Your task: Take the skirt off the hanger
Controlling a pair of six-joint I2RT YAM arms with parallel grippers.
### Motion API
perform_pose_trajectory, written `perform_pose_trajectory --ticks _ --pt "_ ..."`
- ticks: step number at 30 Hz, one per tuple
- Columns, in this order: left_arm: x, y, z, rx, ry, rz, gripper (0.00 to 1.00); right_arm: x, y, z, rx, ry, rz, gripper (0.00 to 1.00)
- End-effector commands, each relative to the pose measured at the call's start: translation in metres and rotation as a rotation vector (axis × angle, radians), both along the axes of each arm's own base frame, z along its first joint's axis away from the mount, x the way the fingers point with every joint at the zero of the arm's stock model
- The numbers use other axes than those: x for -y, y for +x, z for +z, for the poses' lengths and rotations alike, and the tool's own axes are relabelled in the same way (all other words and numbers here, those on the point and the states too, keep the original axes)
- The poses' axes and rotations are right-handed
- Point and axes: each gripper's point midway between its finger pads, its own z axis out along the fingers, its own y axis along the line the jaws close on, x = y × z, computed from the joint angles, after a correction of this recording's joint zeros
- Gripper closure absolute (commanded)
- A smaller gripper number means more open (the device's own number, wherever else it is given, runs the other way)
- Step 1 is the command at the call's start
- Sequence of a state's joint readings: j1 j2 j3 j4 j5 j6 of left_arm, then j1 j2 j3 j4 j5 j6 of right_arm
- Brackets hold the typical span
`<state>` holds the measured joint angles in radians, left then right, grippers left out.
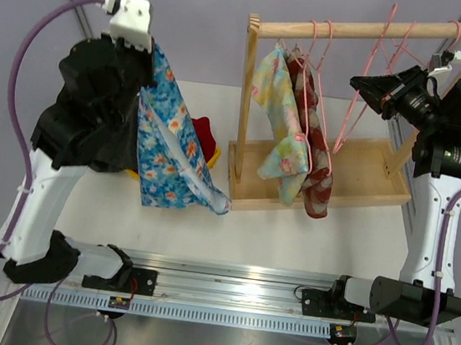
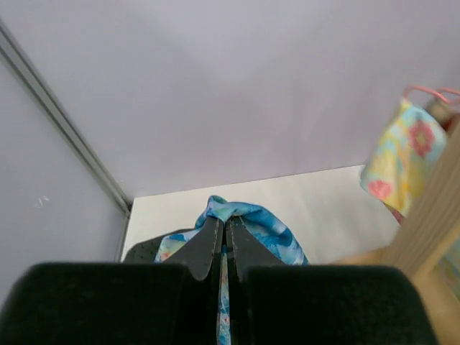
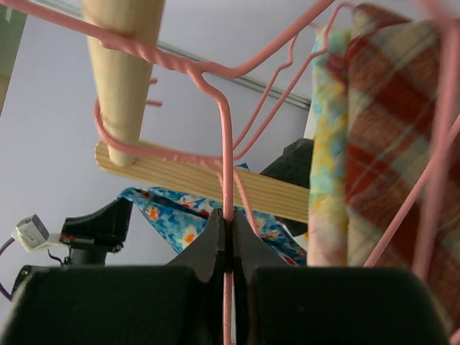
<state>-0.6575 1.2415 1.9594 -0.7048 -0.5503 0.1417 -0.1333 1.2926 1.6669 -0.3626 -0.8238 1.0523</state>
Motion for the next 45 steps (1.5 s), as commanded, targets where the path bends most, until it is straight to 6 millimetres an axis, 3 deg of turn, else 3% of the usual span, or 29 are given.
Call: perform_pose_trajectory --ticks 1,2,3,4,6,8,9,11,12,14,15,17,18,20,21,22,23,27,29,31,33,34,35,38,40,41,42,44,45 --pt "0.007 0.045 0.032 0.065 -0.002 -0.053 1.00 0.011 -0.002 0.024 0.108 0.011 0.015 1.00" --pt "-0.001 0.045 0.055 0.110 -0.023 -0.044 1.00 0.013 0.001 0.022 0.101 0.008 0.010 1.00" --pt "-0.017 0.056 0.062 0.121 -0.024 0.007 1.00 0.013 0.003 0.019 0.094 0.007 0.009 1.00" --pt "-0.018 0.078 0.058 0.110 -0.020 0.034 1.00 0.014 0.004 0.017 0.090 0.007 0.008 1.00" --pt "-0.041 0.101 0.045 0.080 -0.023 0.110 1.00 0.015 0.005 0.015 0.088 0.007 0.006 1.00" --pt "-0.048 0.118 0.025 0.032 -0.078 0.108 1.00 0.015 0.003 0.012 0.082 0.005 0.010 1.00" --pt "-0.061 0.135 -0.011 -0.049 -0.084 0.146 1.00 0.015 0.002 0.010 0.076 0.004 0.012 1.00" --pt "-0.062 0.144 -0.046 -0.116 -0.149 0.130 1.00 0.014 -0.001 0.007 0.072 -0.002 0.013 1.00" --pt "-0.064 0.154 -0.097 -0.229 -0.152 0.147 1.00 0.013 -0.004 0.006 0.069 -0.005 0.011 1.00" --pt "-0.062 0.156 -0.135 -0.305 -0.155 0.146 0.96 0.014 -0.006 0.000 0.055 -0.006 0.008 1.00" --pt "-0.059 0.157 -0.176 -0.398 -0.149 0.142 0.76 0.015 -0.009 0.000 0.054 -0.007 0.002 1.00" --pt "-0.053 0.156 -0.210 -0.484 -0.158 0.124 0.63 0.016 -0.009 -0.007 0.039 -0.011 -0.005 1.00" --pt "-0.050 0.155 -0.229 -0.533 -0.157 0.116 0.46 0.017 -0.010 -0.010 0.029 -0.013 -0.009 1.00" --pt "-0.046 0.154 -0.248 -0.599 -0.157 0.105 0.28 0.017 -0.012 -0.014 0.012 -0.018 -0.011 0.95" --pt "-0.046 0.153 -0.250 -0.612 -0.159 0.112 0.01 0.019 -0.014 -0.013 0.022 -0.032 -0.019 0.85" --pt "-0.049 0.150 -0.248 -0.621 -0.156 0.126 0.01 0.020 -0.015 -0.013 0.021 -0.040 -0.023 0.70" --pt "-0.050 0.148 -0.244 -0.618 -0.156 0.133 0.01 0.022 -0.015 -0.018 -0.003 -0.046 -0.036 0.42" --pt "-0.055 0.125 -0.198 -0.527 -0.170 0.121 0.01 0.037 -0.027 -0.012 0.015 -0.162 -0.132 0.01" --pt "-0.057 0.110 -0.186 -0.501 -0.172 0.119 0.01 0.051 -0.031 -0.024 -0.056 -0.234 -0.234 0.01" --pt "-0.060 0.089 -0.166 -0.443 -0.186 0.110 0.01 0.062 -0.043 -0.011 0.003 -0.338 -0.314 0.01" --pt "-0.062 0.073 -0.174 -0.451 -0.204 0.115 0.01 0.071 -0.056 0.003 0.044 -0.402 -0.392 0.01" --pt "-0.061 0.056 -0.162 -0.412 -0.223 0.094 0.01 0.071 -0.061 0.010 0.067 -0.413 -0.399 0.01" --pt "-0.061 0.048 -0.181 -0.450 -0.227 0.097 0.01 0.069 -0.067 0.016 0.084 -0.419 -0.397 0.01" --pt "-0.056 0.018 -0.184 -0.421 -0.289 0.063 0.01 0.051 -0.082 0.048 0.211 -0.417 -0.320 0.01" --pt "-0.051 0.005 -0.217 -0.480 -0.300 0.048 0.01 0.039 -0.086 0.060 0.259 -0.382 -0.258 0.02" --pt "-0.050 -0.004 -0.218 -0.471 -0.316 0.041 0.01 0.031 -0.087 0.068 0.294 -0.354 -0.203 0.03" --pt "-0.049 -0.010 -0.242 -0.523 -0.314 0.042 0.01 0.027 -0.084 0.066 0.298 -0.343 -0.170 0.06" --pt "-0.045 -0.022 -0.255 -0.538 -0.335 0.032 0.01 0.020 -0.076 0.065 0.316 -0.329 -0.106 0.08" --pt "-0.043 -0.028 -0.279 -0.584 -0.338 0.034 0.01 0.016 -0.071 0.059 0.309 -0.328 -0.079 0.09"
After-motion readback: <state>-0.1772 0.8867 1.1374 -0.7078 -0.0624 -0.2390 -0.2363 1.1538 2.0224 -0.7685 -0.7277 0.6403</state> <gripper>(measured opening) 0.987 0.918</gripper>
